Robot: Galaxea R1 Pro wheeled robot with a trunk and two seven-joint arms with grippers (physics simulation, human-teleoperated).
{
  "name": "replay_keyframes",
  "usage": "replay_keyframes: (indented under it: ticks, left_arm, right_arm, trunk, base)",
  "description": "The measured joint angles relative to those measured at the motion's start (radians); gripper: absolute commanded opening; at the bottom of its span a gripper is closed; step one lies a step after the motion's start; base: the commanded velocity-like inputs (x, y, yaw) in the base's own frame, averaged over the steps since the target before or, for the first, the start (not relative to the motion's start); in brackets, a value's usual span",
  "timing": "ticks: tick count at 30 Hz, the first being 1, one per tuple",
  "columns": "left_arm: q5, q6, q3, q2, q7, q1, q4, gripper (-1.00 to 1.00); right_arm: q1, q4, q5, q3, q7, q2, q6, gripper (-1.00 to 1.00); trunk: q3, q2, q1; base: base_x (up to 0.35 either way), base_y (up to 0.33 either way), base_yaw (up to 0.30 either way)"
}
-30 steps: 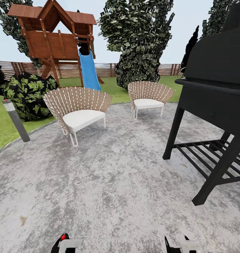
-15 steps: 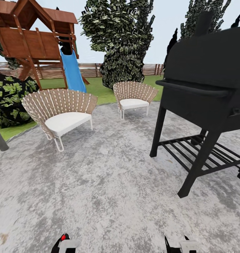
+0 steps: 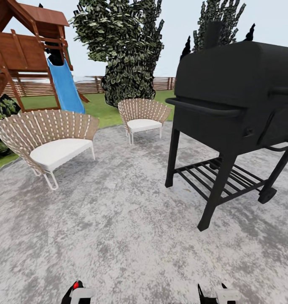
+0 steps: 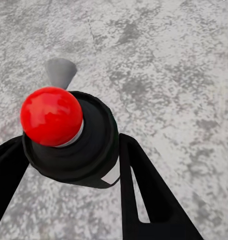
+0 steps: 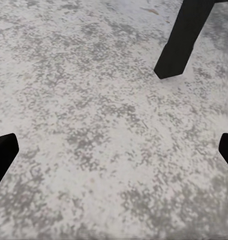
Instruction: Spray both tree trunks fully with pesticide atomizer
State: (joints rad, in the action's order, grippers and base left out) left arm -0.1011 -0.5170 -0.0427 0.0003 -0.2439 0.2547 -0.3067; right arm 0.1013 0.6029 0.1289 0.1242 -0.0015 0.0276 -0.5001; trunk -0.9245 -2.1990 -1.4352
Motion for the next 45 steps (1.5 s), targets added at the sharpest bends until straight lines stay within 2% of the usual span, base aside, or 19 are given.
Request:
replay_keyframes:
  ticks: [45]
  left_arm:
    - [0.006, 0.000, 0.001, 0.001, -0.005, 0.000, 0.000, -1.00]
  right_arm:
    - [0.000, 0.000, 0.000, 0.000, -0.002, 0.000, 0.000, 1.00]
  trunk:
    - [0.017, 0.000, 0.000]
  base:
    - [0.000, 0.000, -0.281]
